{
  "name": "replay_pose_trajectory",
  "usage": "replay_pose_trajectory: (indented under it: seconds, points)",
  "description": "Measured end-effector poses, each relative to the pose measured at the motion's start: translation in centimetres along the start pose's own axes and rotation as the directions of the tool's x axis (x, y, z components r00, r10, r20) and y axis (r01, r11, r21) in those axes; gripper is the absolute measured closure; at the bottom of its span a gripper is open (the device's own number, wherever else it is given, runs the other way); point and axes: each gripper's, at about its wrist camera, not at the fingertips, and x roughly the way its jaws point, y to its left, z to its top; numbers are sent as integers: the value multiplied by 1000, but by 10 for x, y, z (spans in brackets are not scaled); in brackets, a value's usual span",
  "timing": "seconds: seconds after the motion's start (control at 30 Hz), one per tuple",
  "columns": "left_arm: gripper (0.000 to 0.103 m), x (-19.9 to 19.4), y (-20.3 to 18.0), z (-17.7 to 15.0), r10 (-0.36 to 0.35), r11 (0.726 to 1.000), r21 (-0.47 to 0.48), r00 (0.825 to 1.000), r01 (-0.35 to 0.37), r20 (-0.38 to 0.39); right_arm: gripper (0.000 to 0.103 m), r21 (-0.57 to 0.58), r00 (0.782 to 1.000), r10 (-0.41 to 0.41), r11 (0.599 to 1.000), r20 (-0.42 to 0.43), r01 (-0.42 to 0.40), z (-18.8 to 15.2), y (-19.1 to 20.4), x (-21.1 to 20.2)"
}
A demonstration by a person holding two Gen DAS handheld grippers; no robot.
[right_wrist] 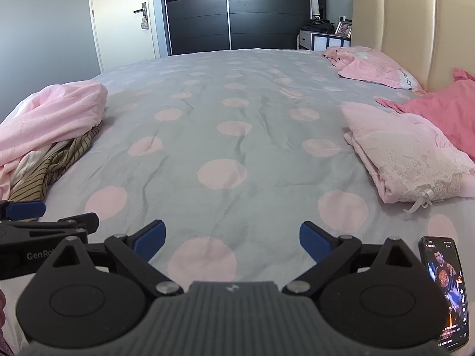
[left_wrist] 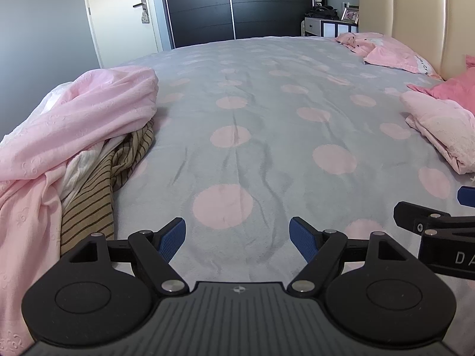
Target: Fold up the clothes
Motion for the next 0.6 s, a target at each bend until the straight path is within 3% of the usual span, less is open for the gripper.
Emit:
replay_pose_trajectory:
  seconds: [0.6]
  points:
    - [27,-1,-1,-1,-6,1000,23,1000,6,-9,5,1,1000,16,1000,5,-16,0,-1,-3]
